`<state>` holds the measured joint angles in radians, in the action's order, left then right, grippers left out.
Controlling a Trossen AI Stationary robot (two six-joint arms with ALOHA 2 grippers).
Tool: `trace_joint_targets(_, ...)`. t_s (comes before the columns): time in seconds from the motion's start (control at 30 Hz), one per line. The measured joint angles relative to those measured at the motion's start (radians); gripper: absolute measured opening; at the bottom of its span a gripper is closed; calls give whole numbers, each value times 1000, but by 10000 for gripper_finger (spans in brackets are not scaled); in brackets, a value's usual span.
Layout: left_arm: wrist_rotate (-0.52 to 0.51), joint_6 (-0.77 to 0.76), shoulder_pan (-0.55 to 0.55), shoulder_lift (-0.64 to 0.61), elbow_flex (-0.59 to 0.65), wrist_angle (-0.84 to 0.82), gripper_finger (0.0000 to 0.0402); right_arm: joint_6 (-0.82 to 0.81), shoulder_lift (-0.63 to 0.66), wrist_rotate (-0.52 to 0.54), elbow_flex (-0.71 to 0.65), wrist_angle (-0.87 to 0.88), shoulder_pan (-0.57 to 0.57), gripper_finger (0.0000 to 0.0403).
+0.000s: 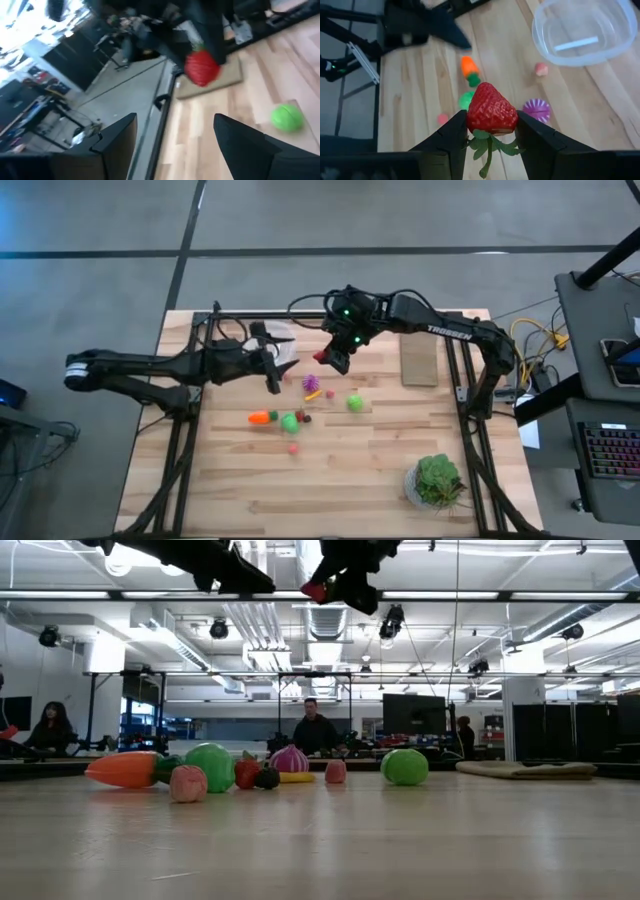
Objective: Pick and placing Produce into tupperware
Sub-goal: Put the strawberry into the transparent bin
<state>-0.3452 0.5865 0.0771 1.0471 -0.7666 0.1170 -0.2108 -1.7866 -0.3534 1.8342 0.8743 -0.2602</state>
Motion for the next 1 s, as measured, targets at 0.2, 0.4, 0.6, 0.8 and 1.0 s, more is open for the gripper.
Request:
trace_joint_targets(0.2,17,75,-8,52,-9,36,249,-20,0,-1,28,0,-2,141)
trace_joint_targets(0.4,-9,186,-13,73,-38,93,249,-44,-2,-20,19,-1,-2,141)
trace_joint_targets(0.6,-28,179,-27,78,-48,93,249,-60,-2,-20,24,-27,-2,141)
trace_joint_targets(0.8,-28,179,-56,78,-46,93,249,-83,-2,-20,25,-24,-2,141)
trace_joint_targets(1.0,-26,179,-57,114,-45,136,249,-85,-2,-20,25,-26,-2,141)
